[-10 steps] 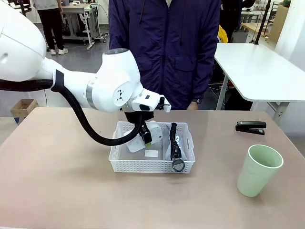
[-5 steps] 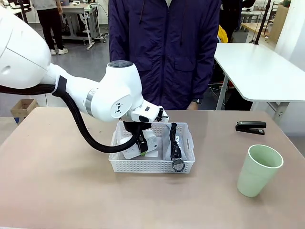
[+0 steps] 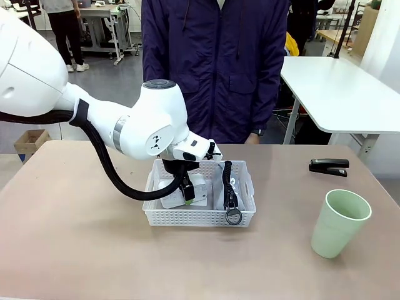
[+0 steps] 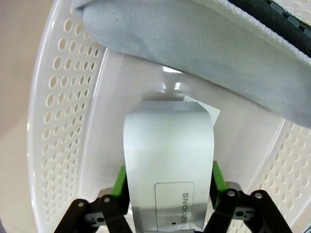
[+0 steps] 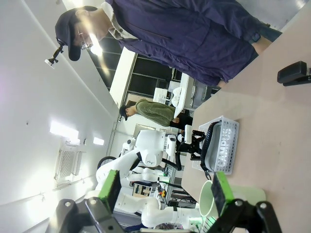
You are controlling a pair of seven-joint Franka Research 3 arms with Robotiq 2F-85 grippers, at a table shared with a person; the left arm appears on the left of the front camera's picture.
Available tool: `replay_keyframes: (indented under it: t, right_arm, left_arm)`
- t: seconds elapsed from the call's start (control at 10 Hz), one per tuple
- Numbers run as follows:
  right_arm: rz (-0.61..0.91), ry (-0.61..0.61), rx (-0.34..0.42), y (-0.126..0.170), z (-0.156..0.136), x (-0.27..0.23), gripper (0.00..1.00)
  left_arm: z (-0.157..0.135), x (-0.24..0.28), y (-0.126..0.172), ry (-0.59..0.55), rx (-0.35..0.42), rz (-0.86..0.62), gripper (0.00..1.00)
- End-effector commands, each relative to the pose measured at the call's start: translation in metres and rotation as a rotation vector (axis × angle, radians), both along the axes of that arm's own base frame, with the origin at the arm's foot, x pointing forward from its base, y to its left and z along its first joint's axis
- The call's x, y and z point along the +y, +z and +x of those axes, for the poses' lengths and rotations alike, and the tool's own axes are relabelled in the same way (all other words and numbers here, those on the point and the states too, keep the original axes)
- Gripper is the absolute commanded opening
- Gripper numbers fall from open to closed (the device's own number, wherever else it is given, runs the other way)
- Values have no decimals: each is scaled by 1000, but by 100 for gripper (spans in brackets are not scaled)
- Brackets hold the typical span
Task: Efficiently arrange items inside the basket to fit them all.
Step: Pick up the Digital clock and place it inside the Organizing basket.
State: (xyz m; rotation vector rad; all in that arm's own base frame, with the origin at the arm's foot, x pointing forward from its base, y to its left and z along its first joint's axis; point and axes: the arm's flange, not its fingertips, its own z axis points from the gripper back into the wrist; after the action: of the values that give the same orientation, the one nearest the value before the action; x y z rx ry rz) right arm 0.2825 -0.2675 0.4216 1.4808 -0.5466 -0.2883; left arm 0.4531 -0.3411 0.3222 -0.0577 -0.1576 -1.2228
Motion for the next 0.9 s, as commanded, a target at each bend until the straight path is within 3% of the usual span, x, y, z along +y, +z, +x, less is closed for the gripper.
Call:
replay_keyframes:
  t: [0.0, 0.3, 0.5, 0.8]
  right_arm:
    - [2, -4, -32, 1, 1, 0, 100]
    - [2, -4, -32, 1, 1, 0, 100]
    - [2, -4, -32, 1, 1, 0, 100]
    - [2, -4, -32, 1, 1, 0, 100]
  left_arm:
    - [0, -1, -2, 0, -13, 13, 100]
    - [-4, -1, 3, -18, -9, 4, 100]
    - [-18, 3, 26, -40, -28, -18, 100]
    - [-54, 35, 113, -51, -75, -84, 100]
